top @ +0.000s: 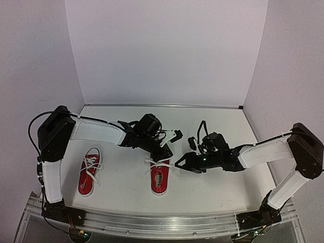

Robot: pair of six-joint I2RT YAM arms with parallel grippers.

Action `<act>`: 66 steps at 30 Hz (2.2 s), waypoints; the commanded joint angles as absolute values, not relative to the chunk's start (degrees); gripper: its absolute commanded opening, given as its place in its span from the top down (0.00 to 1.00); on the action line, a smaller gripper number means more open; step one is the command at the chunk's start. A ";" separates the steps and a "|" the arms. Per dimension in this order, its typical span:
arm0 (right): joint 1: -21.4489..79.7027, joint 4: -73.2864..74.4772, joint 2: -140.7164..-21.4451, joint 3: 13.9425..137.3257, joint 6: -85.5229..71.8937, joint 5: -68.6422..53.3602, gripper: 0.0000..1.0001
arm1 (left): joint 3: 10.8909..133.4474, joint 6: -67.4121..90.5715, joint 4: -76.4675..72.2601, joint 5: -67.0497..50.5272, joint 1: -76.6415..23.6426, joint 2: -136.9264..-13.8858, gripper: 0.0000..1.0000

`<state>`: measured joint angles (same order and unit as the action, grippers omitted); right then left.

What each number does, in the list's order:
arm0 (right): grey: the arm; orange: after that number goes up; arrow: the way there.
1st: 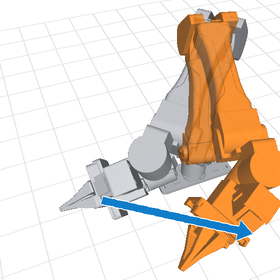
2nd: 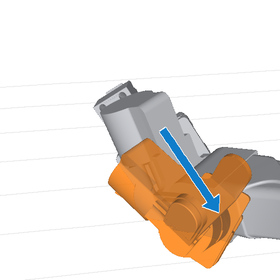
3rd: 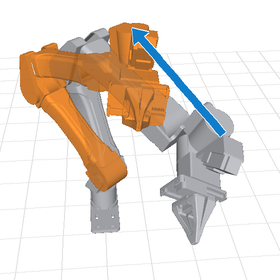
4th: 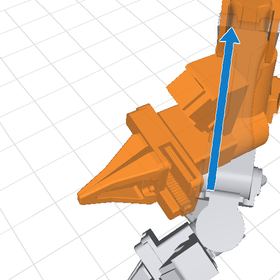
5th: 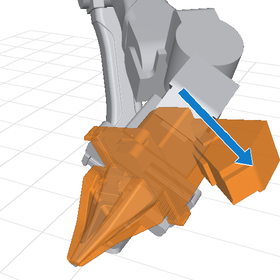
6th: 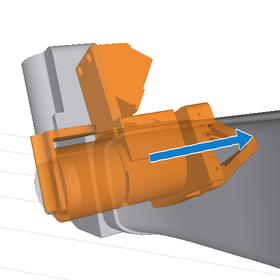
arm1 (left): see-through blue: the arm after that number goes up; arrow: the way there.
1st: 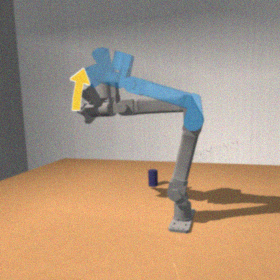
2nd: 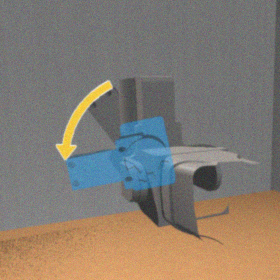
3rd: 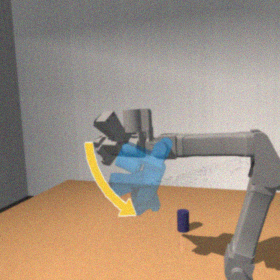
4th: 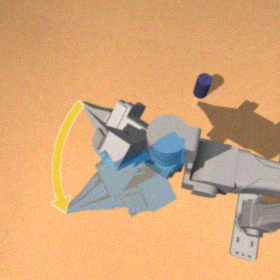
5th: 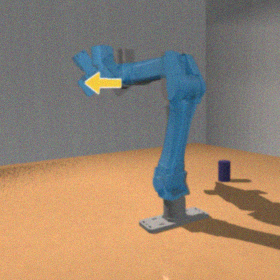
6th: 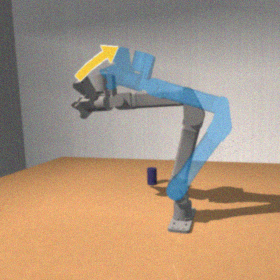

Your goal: Tie the shoes

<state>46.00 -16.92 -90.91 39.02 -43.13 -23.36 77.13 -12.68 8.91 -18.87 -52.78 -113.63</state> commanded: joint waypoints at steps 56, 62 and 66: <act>41.44 -24.18 -100.67 45.44 -41.18 -27.98 0.62 | 45.79 5.62 3.39 -26.17 -45.31 -87.35 0.32; 41.49 -23.99 -105.89 48.66 -39.94 -30.74 0.64 | 46.12 6.19 1.27 -27.15 -45.74 -89.72 0.31; 42.03 -23.82 -107.91 49.78 -39.20 -32.20 0.66 | 47.07 6.33 0.52 -27.32 -46.19 -91.33 0.30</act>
<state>41.24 -23.09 -105.83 47.64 -41.11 -29.68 44.15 6.28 3.50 -25.83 -45.61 -90.03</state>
